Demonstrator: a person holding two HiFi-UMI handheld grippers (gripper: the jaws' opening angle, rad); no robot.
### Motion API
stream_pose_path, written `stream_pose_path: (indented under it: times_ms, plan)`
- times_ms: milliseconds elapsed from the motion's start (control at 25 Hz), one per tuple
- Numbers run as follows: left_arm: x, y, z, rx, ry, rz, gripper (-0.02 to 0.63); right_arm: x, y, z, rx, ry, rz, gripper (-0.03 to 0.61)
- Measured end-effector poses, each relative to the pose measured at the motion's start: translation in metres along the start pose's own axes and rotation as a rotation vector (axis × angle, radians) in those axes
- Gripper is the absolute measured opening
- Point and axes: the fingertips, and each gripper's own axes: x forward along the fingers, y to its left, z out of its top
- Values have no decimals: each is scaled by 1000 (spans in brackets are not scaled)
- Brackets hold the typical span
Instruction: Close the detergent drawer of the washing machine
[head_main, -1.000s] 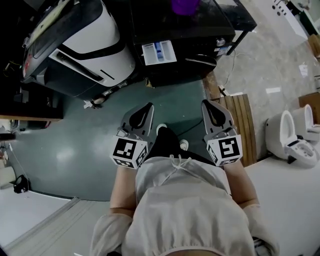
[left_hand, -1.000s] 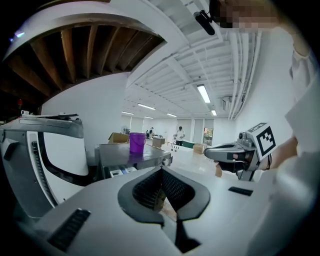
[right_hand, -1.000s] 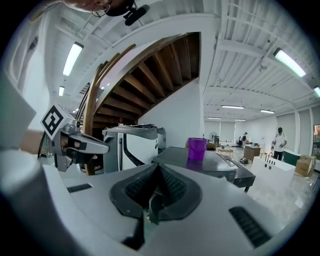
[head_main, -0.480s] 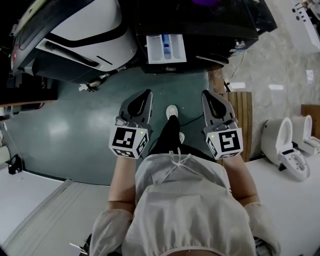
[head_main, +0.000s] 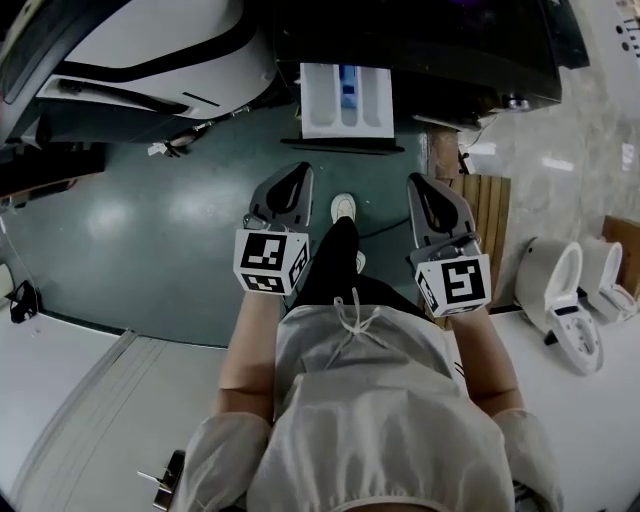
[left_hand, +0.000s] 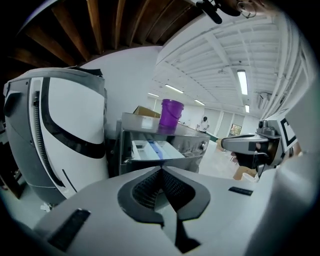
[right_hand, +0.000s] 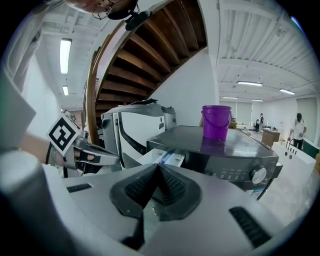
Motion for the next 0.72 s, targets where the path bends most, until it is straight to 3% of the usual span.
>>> stream_pose_path:
  times_ms: [280,720]
  plan:
    - [32,18,-17,-46,32,19,18,31,-7,-9,-4,25,40,5]
    - [48,29,-14,-59,34,4,17,57,-15,-2,-3,23,50,5]
